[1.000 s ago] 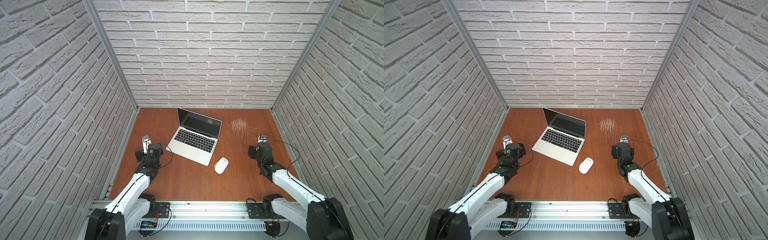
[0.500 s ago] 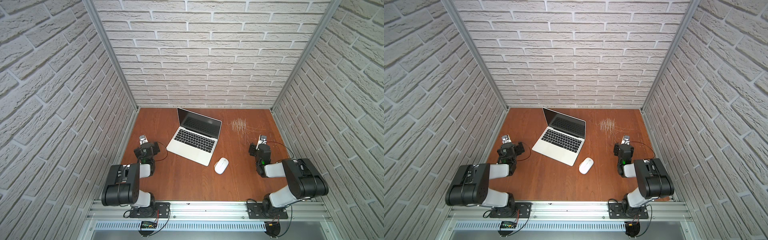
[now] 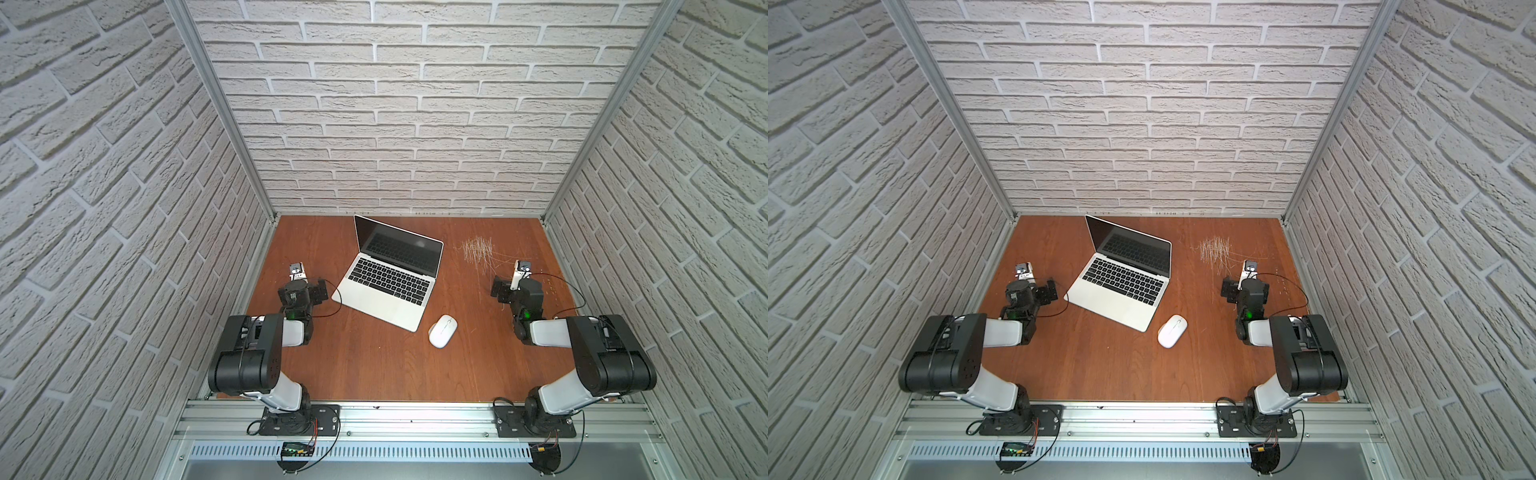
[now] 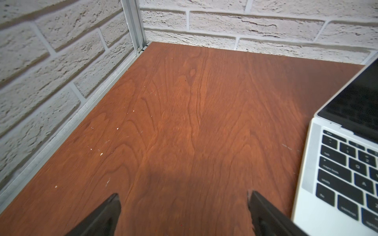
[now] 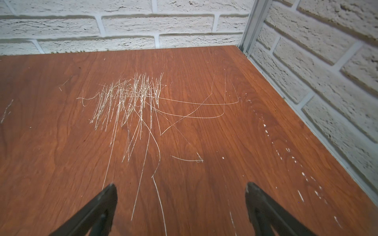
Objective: Remove the wireless mouse receiver from the laptop
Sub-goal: Reset both arms
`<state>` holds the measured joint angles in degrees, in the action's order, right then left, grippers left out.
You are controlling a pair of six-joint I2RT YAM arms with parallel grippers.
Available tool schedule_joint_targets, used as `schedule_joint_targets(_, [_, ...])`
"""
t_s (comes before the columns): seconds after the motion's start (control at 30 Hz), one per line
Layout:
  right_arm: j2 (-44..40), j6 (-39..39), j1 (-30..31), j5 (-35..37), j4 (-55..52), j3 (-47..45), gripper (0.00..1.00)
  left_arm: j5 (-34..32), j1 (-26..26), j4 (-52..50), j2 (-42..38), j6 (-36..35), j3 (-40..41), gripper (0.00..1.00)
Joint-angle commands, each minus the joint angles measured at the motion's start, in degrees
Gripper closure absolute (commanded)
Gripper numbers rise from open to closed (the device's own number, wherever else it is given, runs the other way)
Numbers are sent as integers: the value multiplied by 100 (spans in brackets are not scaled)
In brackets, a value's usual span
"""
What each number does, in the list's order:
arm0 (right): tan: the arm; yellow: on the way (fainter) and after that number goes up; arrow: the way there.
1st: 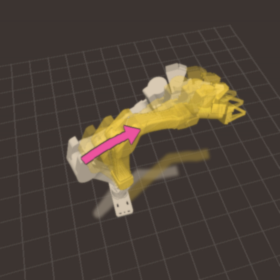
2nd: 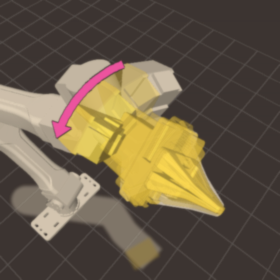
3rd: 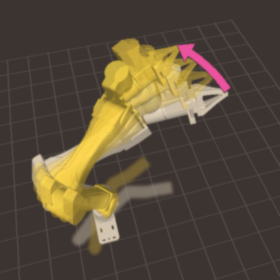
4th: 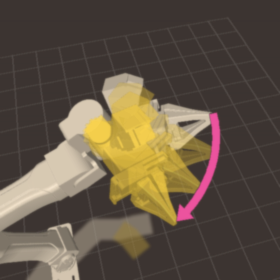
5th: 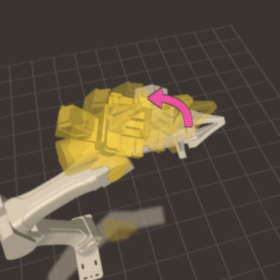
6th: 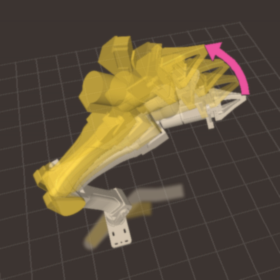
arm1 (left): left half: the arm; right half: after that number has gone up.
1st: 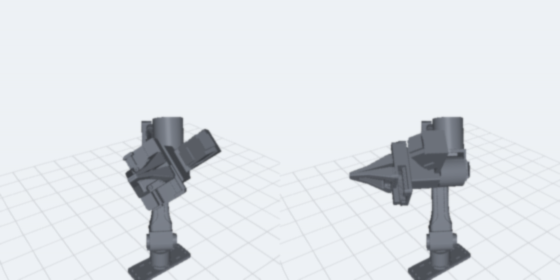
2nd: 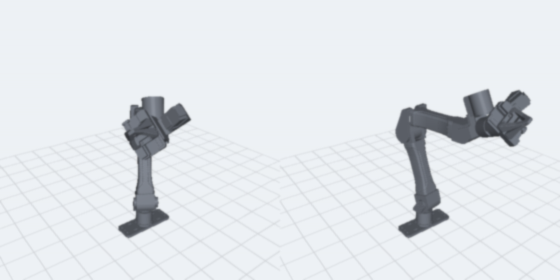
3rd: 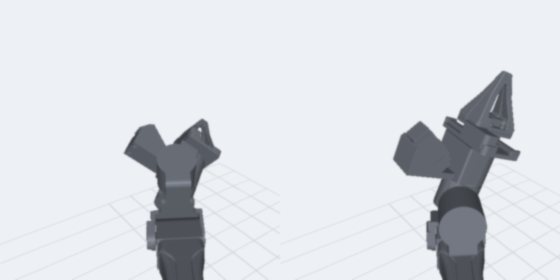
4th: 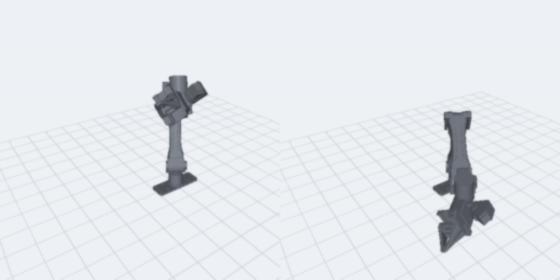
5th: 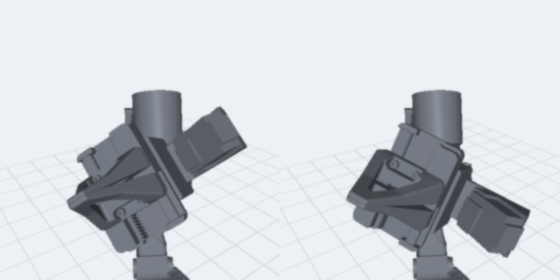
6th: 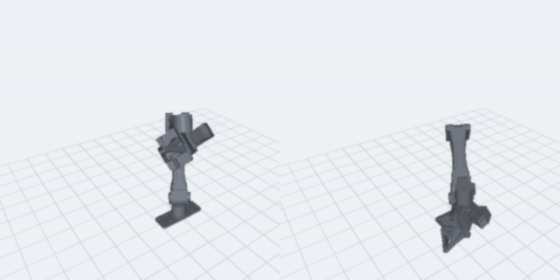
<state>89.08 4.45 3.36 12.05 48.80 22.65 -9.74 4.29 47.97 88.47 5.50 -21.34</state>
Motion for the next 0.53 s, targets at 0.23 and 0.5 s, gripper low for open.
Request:
schedule_joint_targets(0.23, [-126, 5, -13, -45, 42, 3, 1, 61, -23, 242, 21, -58, -72, 2])
schedule_joint_targets(0.5, [-128, 4, -15, -45, 42, 7, 1, 216, 8, 216, 23, -87, -92, 2])
